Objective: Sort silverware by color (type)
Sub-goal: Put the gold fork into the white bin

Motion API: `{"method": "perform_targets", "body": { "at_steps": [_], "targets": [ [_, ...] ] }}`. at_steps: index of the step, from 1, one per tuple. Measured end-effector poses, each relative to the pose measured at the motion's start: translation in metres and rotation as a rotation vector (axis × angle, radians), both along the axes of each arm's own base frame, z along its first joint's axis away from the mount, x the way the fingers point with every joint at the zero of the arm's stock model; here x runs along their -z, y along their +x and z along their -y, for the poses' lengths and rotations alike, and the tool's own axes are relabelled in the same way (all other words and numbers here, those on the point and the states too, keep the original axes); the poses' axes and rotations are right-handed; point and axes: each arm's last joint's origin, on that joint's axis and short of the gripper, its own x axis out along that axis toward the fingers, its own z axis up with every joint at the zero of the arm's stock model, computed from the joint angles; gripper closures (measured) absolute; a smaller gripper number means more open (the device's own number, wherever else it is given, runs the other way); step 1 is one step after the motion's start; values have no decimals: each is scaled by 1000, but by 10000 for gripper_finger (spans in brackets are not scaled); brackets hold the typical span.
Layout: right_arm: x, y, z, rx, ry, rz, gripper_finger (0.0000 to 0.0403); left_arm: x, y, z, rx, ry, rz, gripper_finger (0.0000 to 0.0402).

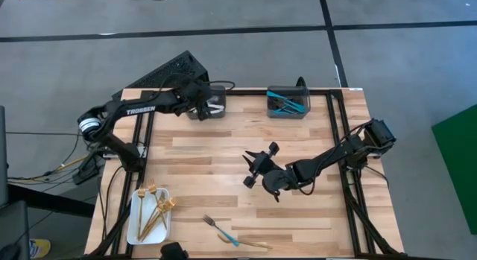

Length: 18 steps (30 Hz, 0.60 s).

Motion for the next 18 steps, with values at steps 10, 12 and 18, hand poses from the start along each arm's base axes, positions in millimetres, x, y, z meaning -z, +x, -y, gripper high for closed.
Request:
{"method": "perform_targets", "body": {
  "at_steps": [10,12,18],
  "targets": [
    [10,0,-4,-201,184,-72,298,1,2,24,-63,-95,25,225],
    [12,0,-6,-297,238,-110,298,-2,6,40,5,-186,79,227],
    [23,-5,-33,-636,412,-223,302,2,28,124,464,-554,209,249]
  ]
}}
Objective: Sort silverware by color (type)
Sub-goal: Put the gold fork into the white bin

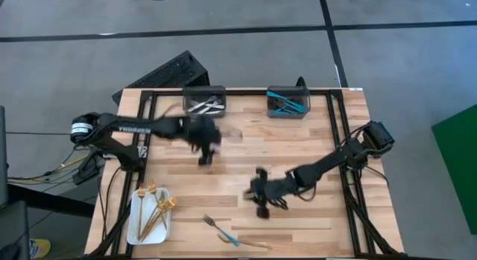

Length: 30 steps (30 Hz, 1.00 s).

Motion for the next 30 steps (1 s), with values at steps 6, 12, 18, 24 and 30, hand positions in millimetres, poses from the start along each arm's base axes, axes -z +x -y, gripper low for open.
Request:
{"method": "perform_targets", "body": {
  "at_steps": [6,12,18,24,30],
  "targets": [
    [25,-1,-49,-118,24,7,314,17,1,95,312,6,34,272],
    [41,11,-92,-134,-18,-150,315,23,-13,157,447,18,114,276],
    [32,10,-133,-178,8,-245,307,22,-24,185,373,35,130,276],
    [37,-1,-167,-206,14,-274,267,24,-36,202,313,68,123,276],
    [65,-3,-175,-154,-11,-371,227,24,-42,209,304,155,144,276]
  ]
}}
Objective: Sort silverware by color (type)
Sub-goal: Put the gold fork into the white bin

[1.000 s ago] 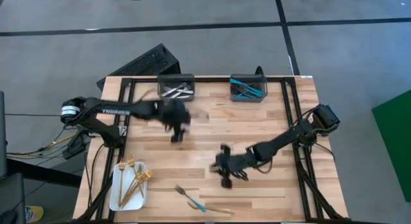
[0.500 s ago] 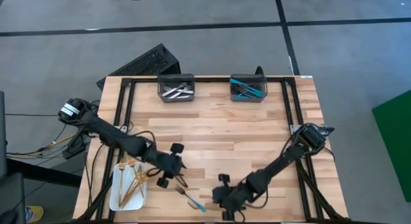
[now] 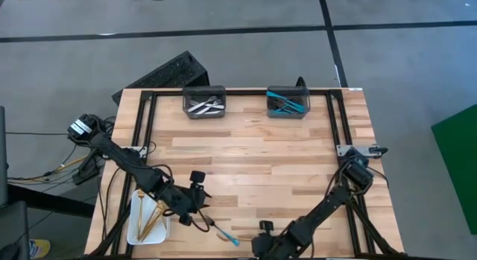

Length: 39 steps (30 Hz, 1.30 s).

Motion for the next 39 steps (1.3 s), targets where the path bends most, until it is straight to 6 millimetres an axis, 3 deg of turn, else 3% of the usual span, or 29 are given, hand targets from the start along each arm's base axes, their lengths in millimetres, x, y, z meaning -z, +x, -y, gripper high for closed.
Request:
{"method": "perform_targets", "body": {
  "at_steps": [4,10,14,17,23,32,39],
  "targets": [
    [5,4,6,14,-60,-64,245,0,1,-1,7,25,7,276],
    [-14,10,17,-41,-129,-60,312,0,3,-6,-22,34,13,276],
    [-33,12,28,-20,-181,-34,324,0,3,-6,-25,36,15,276],
    [-47,14,36,5,-183,-23,323,0,3,-6,-27,38,15,276],
    [-47,18,42,-20,-221,-8,298,0,4,-6,-25,52,19,276],
    [-42,31,58,-19,-176,-1,230,1,2,-7,-17,81,9,276],
    [-27,36,58,-55,-126,-54,227,2,2,-8,-20,93,5,276]
  ]
}}
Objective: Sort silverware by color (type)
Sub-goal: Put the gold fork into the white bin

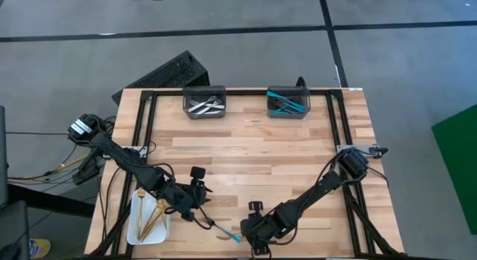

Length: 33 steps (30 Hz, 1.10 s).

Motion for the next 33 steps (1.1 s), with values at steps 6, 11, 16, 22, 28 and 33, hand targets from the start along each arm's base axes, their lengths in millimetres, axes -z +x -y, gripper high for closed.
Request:
{"method": "perform_targets", "body": {
  "at_steps": [6,11,16,22,28,33],
  "targets": [
    [18,2,-5,-44,25,-39,243,1,-1,-2,-16,38,-5,276],
    [19,2,-4,-39,20,-48,285,1,-1,-2,-33,58,9,276],
    [16,-1,-1,-32,-33,-54,377,1,-1,-2,-30,51,-2,276],
    [16,4,8,31,-105,-14,375,2,-2,-2,-78,-2,-9,276],
    [-3,3,38,317,-409,125,383,3,-4,-6,-190,17,8,276],
    [-46,-9,63,523,-553,264,380,6,-6,-17,-302,118,12,276]
  ]
}}
